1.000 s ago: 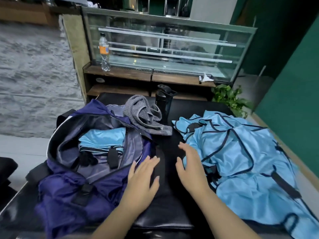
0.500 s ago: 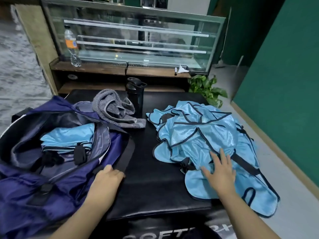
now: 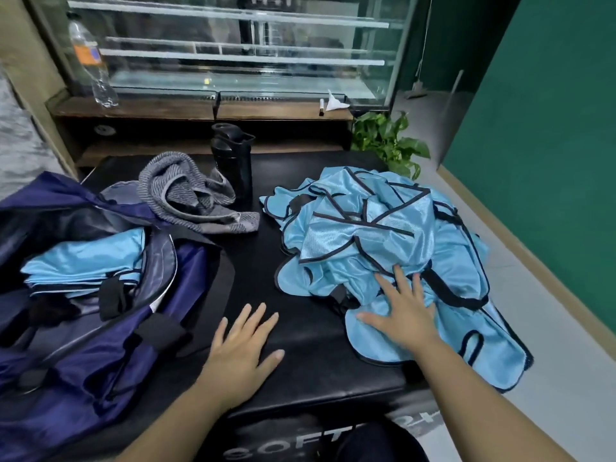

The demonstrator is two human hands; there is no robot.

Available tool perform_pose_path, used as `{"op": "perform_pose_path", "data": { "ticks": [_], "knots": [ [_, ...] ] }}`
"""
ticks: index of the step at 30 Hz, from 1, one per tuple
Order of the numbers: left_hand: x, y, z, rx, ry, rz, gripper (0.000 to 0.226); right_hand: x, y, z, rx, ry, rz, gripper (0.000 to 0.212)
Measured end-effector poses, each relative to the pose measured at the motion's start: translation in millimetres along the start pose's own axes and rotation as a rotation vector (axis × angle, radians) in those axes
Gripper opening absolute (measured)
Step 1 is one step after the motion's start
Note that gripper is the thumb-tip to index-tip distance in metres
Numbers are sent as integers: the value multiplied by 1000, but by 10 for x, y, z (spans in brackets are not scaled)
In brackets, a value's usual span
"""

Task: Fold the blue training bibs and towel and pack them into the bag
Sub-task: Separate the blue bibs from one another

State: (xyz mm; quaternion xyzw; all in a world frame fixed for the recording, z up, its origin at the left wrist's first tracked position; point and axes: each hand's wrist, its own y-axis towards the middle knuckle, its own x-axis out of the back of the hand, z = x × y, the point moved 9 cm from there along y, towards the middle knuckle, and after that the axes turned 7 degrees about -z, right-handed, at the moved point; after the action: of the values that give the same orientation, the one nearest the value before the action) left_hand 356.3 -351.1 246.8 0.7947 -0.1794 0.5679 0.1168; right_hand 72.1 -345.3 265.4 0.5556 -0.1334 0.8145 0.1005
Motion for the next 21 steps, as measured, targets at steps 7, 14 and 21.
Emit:
{"op": "perform_pose_path", "data": {
  "ticks": [7, 14, 21],
  "knots": [
    [132, 184, 268, 260, -207, -80, 54, 749, -78, 0, -177, 251, -523, 42],
    [281, 201, 653, 414, -99, -3, 53, 1101, 68, 295, -200, 408, -733, 66],
    [321, 170, 617, 544, -55, 14, 61, 901, 163, 234, -276, 451, -632, 15]
  ]
}}
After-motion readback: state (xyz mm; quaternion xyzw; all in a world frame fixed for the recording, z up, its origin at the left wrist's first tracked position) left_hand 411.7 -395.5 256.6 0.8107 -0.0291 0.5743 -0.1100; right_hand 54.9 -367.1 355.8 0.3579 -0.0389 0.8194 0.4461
